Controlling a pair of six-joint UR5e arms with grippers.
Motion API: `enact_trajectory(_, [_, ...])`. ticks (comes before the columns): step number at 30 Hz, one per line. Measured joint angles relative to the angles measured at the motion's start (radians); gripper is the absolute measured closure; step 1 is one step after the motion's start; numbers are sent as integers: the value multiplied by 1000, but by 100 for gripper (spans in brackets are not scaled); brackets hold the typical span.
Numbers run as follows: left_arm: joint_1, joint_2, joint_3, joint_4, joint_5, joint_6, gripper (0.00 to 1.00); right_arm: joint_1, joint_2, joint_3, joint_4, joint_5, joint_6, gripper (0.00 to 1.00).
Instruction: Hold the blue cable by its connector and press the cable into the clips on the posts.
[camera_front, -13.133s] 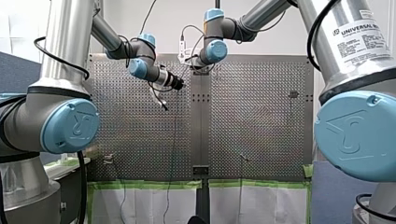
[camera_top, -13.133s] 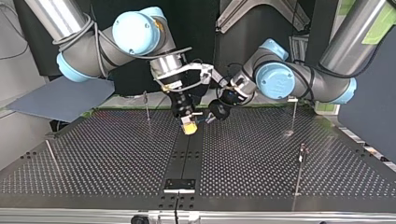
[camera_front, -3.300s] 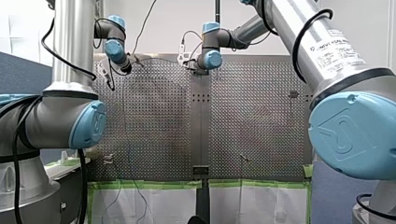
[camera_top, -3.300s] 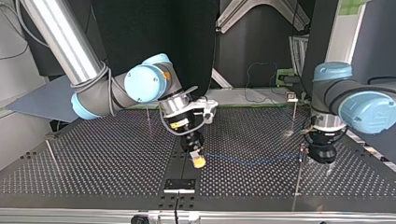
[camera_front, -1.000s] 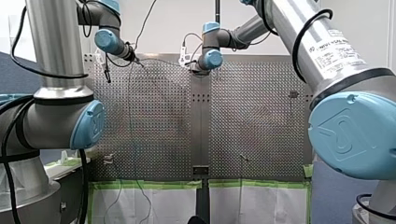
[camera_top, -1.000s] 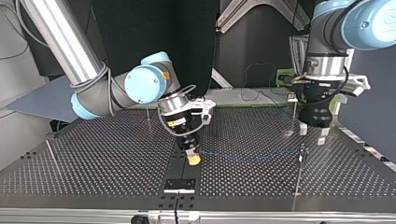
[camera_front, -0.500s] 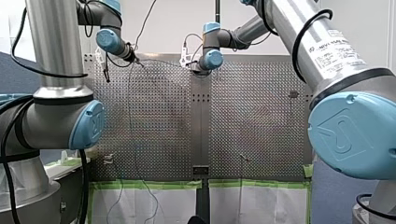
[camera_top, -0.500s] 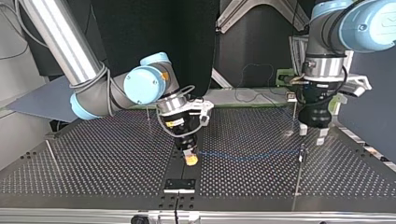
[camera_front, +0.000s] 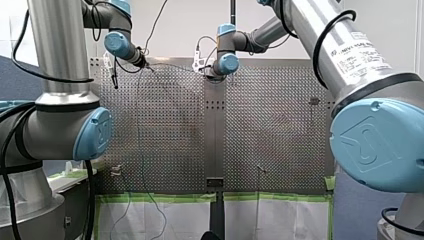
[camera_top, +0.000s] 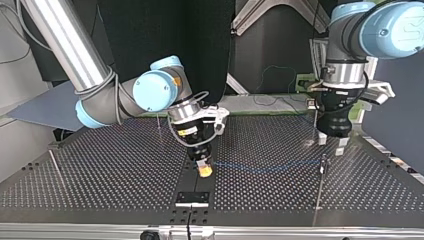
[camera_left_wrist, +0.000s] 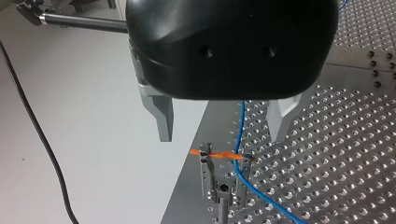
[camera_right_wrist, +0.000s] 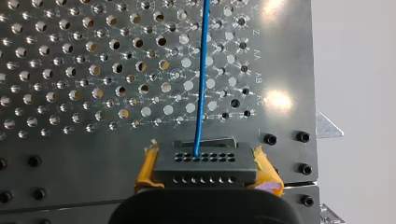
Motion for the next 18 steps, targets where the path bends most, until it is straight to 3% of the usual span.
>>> enact_trajectory(18, [-15, 0, 0, -22, -39, 14, 0, 5, 0, 0, 2, 0, 0, 100])
